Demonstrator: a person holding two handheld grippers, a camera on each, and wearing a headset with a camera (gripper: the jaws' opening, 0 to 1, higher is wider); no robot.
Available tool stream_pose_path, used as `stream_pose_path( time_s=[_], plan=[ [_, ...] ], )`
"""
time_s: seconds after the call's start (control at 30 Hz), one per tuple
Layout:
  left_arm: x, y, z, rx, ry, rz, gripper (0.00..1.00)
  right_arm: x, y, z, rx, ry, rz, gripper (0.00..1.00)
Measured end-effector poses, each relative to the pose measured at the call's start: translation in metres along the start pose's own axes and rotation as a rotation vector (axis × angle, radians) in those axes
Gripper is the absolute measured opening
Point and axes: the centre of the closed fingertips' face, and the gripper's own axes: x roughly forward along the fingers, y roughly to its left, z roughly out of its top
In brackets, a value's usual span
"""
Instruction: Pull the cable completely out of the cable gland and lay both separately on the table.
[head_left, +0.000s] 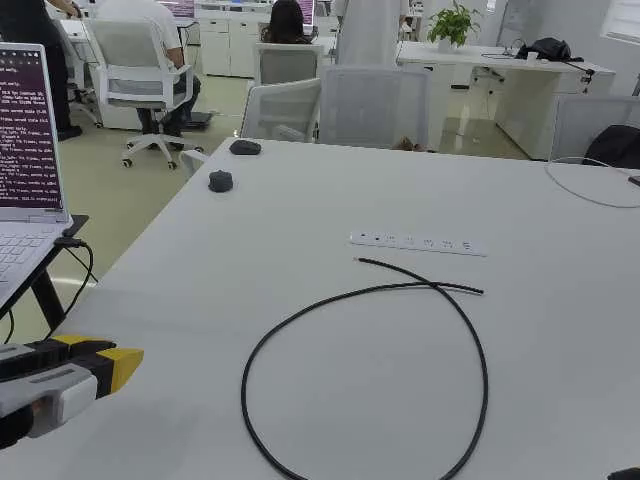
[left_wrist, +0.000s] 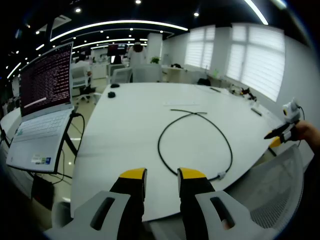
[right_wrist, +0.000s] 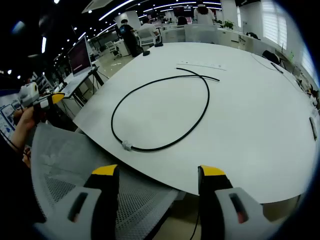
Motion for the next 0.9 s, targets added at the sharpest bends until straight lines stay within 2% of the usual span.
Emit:
stream_pose_path(
  time_s=[0.23,0.43,0.77,0.9],
  plan=[
    [-0.002,0.001,-0.003,-0.008,0.017,-0.002,0.38,0.002,0.005,0.003,-0.017,0.005,0.015,0.59],
    [0.0,-0.001,-0.001,-0.005,0.02,-0.007,0.39,0.003,0.005,0.003,-0.016,0.005,0.021,0.59],
    [0.006,-0.003,-0.01,-0.001,0.04,-0.019,0.43,0.004,-0.001,-0.002,-0.003,0.007,0.008,0.58],
    [0.009,-0.003,-0.01,-0.004,0.036,-0.022,0.43,0.004,-0.001,-0.001,-0.004,0.003,0.009,0.58]
  ],
)
